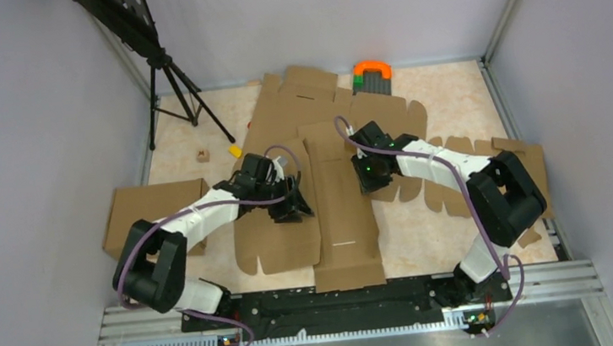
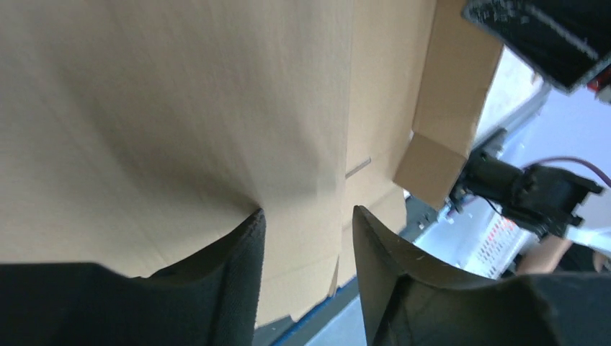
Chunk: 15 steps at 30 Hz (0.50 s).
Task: Fold the paper box
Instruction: Fold the paper box at the center of the board.
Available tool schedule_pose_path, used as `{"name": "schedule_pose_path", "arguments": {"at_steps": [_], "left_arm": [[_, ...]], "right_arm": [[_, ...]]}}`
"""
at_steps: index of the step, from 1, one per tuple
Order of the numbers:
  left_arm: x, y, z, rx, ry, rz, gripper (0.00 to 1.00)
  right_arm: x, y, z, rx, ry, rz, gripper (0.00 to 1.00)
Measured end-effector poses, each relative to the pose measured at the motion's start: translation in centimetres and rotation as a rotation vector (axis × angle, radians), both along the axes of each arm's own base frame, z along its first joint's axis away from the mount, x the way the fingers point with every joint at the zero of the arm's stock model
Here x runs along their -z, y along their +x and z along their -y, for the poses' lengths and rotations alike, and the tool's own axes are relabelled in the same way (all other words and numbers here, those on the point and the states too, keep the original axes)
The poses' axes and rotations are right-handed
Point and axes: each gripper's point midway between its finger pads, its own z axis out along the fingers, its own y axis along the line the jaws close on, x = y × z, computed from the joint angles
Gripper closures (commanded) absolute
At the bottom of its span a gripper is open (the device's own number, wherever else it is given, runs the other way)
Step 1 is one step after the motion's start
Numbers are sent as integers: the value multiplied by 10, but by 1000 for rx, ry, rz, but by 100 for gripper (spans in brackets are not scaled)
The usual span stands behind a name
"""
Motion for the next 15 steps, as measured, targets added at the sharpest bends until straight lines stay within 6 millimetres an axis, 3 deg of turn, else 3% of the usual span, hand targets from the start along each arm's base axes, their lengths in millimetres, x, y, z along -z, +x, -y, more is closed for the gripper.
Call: {"name": "schedule_pose_path", "arguments": {"at_steps": [5, 11, 15], "left_arm": [[0, 21, -12, -47, 73, 29, 66], [1, 46, -9, -70, 93, 38, 77], [7, 65, 3, -55, 73, 9, 77]], "right_arm": [[3, -7, 0, -19, 10, -18, 75], [4, -8, 0, -31, 16, -25, 75], [5, -9, 0, -36, 20, -28, 76]]}}
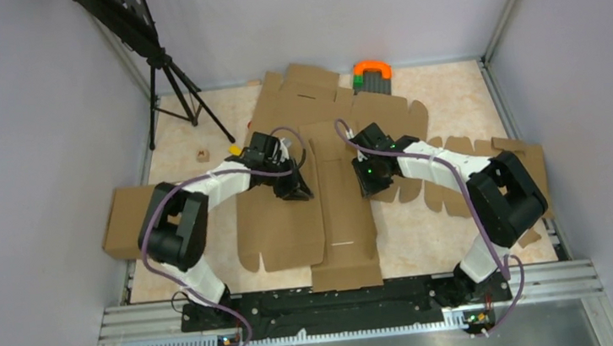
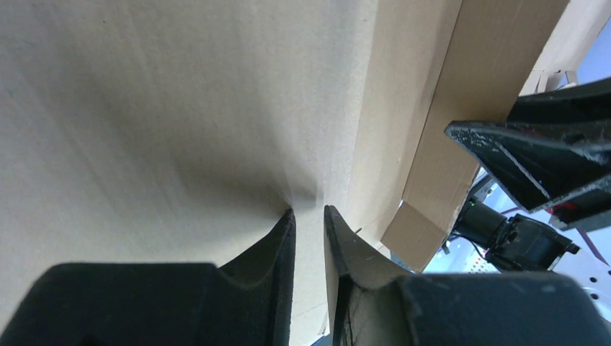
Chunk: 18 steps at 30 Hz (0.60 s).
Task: Fold the paper box
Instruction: Fold the paper box at the center of the board.
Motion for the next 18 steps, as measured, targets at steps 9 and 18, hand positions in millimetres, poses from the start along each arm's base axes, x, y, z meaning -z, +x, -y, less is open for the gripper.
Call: {"name": "schedule_pose_path", "arguments": {"at_steps": [9, 18], "left_arm": [[31, 8, 17, 33, -46, -95, 79], [24, 8, 12, 31, -24, -74, 66]], "right_arm": [[0, 0, 1, -9, -3, 2, 76], [0, 0, 2, -8, -8, 1, 77]]}}
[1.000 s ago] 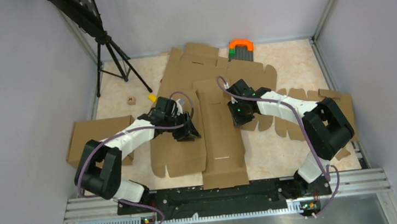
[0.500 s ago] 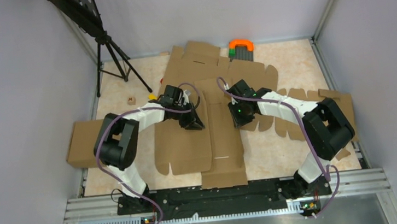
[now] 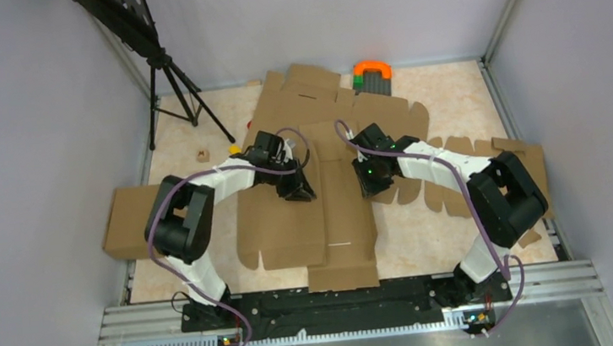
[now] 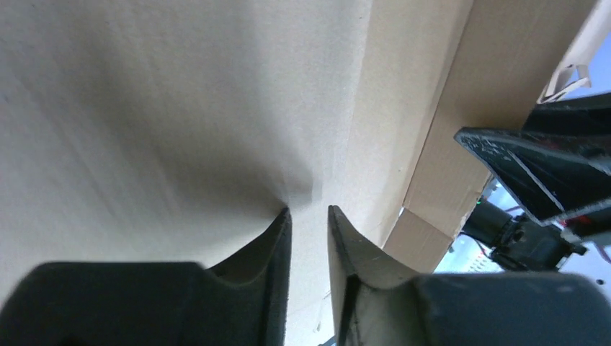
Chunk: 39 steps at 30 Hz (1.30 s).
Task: Fold the paper box
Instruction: Fold the paper box at the center of the board.
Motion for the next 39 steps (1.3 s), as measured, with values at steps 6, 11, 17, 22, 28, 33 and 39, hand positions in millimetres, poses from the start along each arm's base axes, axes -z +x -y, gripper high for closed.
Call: {"name": "schedule_pose_path", "arguments": {"at_steps": [6, 11, 17, 22, 28, 33, 39], "left_arm": [[-56, 6, -27, -36, 99, 171, 35], [-75, 24, -47, -83, 164, 236, 22], [-67, 34, -63, -88, 282, 228, 22], [-65, 35, -71, -84, 324, 219, 19], [-107, 67, -73, -55, 327, 342, 21], [-148, 136, -55, -18, 316, 513, 35], [-118, 195, -40, 10, 349, 500, 100]], "right_arm": [[-1, 0, 1, 1, 2, -2, 77], [-4, 0, 1, 1, 8, 6, 77], [-4, 0, 2, -6, 6, 5, 78], [-7, -1, 3, -8, -1, -4, 80], [-12, 3, 1, -12, 4, 10, 80], [-12, 3, 1, -11, 9, 7, 80], [-12, 3, -1, -15, 20, 3, 80]]}}
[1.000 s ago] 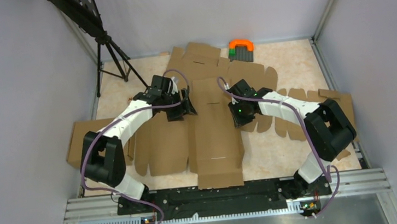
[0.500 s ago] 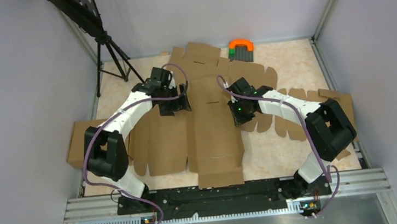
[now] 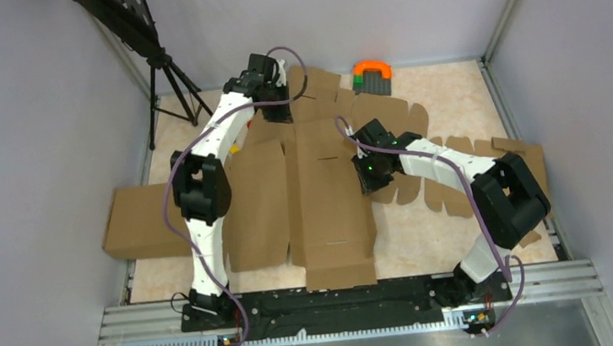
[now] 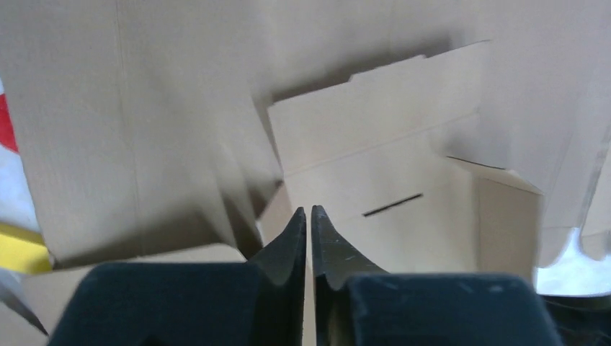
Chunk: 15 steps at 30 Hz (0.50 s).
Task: Fold the paper box
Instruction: Fold the paper box at the center of the board.
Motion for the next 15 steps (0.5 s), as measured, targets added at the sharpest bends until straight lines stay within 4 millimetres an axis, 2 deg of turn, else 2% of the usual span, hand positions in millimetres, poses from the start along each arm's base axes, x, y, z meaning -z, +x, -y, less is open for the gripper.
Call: {"name": "schedule_pose_path", "arguments": {"at_steps": [3, 6, 11, 15], "left_arm": [[32, 6, -4, -2, 36, -59, 100], [54, 4, -13, -20, 81, -105, 100], [63, 5, -25, -51, 139, -114, 100], [64, 5, -23, -43, 132, -120, 100]], "right_arm": [[0, 0, -1, -2, 4, -1, 81], [0, 0, -1, -3, 6, -1, 81], [0, 0, -1, -3, 7, -1, 81], [0, 0, -1, -3, 7, -1, 81]]}}
